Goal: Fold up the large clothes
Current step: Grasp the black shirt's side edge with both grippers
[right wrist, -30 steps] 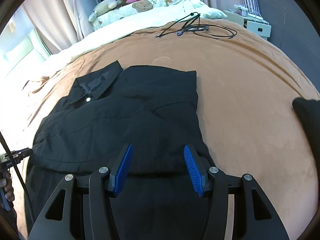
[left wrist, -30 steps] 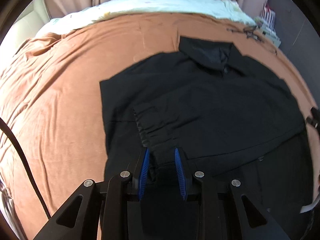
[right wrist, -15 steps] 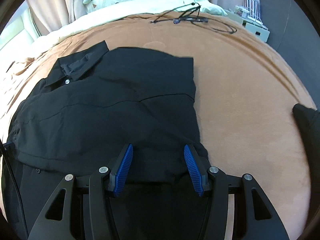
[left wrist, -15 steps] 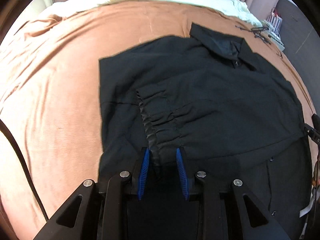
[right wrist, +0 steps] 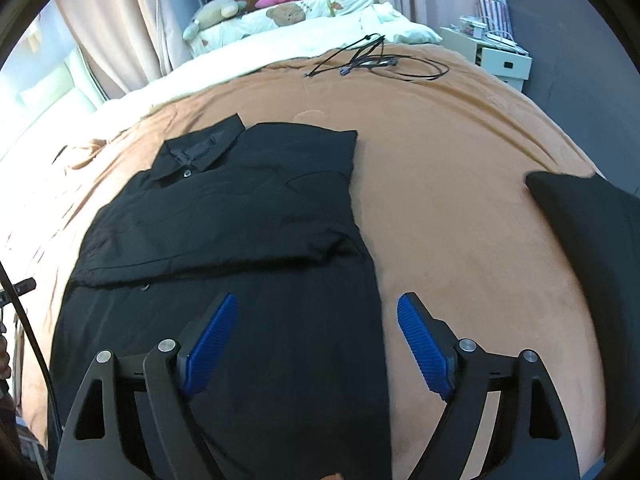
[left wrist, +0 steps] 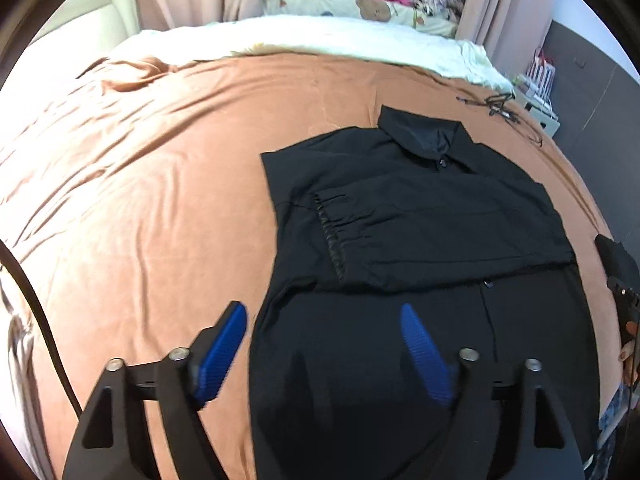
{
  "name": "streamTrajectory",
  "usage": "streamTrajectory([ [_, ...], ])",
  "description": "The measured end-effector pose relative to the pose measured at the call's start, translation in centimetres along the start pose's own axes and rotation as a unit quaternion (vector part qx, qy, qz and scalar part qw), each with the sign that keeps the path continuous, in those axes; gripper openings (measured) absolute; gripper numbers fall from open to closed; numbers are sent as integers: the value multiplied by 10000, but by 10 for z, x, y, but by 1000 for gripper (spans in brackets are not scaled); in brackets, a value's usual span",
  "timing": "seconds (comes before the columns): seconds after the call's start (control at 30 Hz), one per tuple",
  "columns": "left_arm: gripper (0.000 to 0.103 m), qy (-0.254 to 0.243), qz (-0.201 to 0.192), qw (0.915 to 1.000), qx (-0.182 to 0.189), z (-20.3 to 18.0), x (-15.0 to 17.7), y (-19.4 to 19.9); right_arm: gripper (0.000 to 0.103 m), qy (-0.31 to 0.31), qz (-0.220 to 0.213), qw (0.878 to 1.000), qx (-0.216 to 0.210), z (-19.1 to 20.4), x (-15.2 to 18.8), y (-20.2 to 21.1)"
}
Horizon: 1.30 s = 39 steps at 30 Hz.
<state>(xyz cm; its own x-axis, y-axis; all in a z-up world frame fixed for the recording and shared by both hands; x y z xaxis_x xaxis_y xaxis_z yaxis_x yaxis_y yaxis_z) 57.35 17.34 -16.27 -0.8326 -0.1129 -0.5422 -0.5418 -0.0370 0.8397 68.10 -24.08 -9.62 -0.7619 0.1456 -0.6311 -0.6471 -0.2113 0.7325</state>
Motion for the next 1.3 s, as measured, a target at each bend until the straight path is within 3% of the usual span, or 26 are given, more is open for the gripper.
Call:
streamTrajectory([
  [0.17,92,218,-193,9996,33,5,34,31,103,-131,-124,9997,-163,-20,32,33],
  [0.37,92,214,-293,9993,-35,0,83,56,103,-153,-187,9994,-235,-37,74,64],
  [0.47,92,205,-421,9989,-31,-3,107,70,103,-102,-424,9986,-310,-44,91,86],
  [0.83,91,461,-400,9981,73,-1,194,94,102,-161,-340,9980,-507,-75,166,120],
  [1.07,85,550,-222,9977,313,-5,243,91,102,-322,-157,9967,-729,-93,196,125],
  [1.2,68,812,-77,9952,543,-1,268,85,102,-578,156,9917,-1140,-99,210,120],
  [1.3,66,1016,-16,9914,827,-2,281,83,102,-841,283,9870,-1340,-110,217,119],
])
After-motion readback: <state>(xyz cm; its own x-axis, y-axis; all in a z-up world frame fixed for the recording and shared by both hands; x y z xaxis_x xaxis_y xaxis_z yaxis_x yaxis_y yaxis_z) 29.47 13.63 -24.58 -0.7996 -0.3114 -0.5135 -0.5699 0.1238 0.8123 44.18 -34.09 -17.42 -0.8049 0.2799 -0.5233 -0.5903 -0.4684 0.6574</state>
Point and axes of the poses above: each gripper's, at about its wrist camera, not at the fingertips, and y roughly against the way its jaws point, z to its left, x to its underside, the point moved 5 cm from there along -y, roughly the way its jaws point, and after that the axes turned 8 degrees about -y, right-handed, at the moved point
